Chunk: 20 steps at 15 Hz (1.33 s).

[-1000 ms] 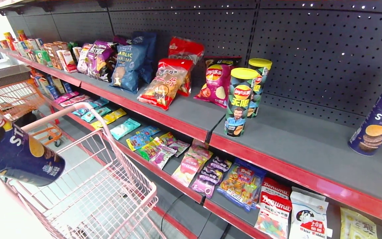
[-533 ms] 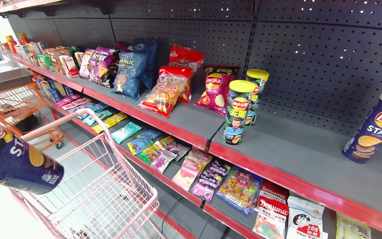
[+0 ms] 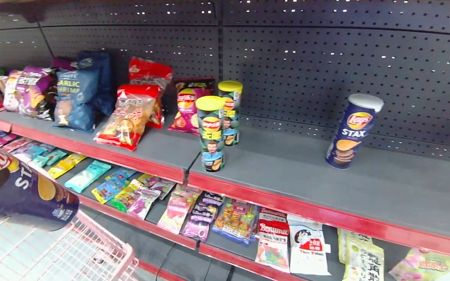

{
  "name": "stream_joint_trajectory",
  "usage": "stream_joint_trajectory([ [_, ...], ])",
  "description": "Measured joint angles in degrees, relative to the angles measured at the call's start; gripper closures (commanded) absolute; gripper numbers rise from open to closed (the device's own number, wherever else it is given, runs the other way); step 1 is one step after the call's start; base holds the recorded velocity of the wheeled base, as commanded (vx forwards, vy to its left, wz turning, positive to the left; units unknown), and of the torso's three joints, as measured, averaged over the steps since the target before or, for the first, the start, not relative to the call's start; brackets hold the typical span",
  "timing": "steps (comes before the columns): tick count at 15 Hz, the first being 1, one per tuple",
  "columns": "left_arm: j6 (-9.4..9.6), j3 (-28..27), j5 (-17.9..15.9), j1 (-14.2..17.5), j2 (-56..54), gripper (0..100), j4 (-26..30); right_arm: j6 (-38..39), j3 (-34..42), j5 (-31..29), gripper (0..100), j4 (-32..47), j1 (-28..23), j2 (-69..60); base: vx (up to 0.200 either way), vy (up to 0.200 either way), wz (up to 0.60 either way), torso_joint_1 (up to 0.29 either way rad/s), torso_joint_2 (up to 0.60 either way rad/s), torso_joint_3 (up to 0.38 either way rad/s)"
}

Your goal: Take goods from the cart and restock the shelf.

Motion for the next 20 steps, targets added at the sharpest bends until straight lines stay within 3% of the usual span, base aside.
stream_joint_trajectory([
  [3,0.0,0.2,-2.2,0.0,-0.7,100,0.0,0.0,0.0,0.0,0,0.0,0.0,0.0,0.0,0.0,-0.6,-0.001,0.0,0.004],
  [7,0.06,0.5,-2.4,0.1,-1.8,100,0.5,0.0,0.0,0.0,0,0.0,0.0,0.0,0.0,0.0,0.0,0.0,0.0,0.0],
  [12,2.3,0.7,-2.3,0.0,-7.5,100,12.6,0.0,0.0,0.0,0,0.0,0.0,0.0,0.0,0.0,0.0,0.0,0.0,0.0],
  [18,2.49,1.6,-2.3,0.0,-11.5,100,14.0,-0.1,0.0,0.1,0,0.0,0.0,0.0,0.2,0.0,0.0,0.0,0.0,0.003],
  [20,2.52,1.7,-2.4,0.0,-12.0,100,13.9,0.0,0.0,0.1,0,0.0,0.0,0.0,0.0,0.0,0.0,0.0,0.0,0.0],
])
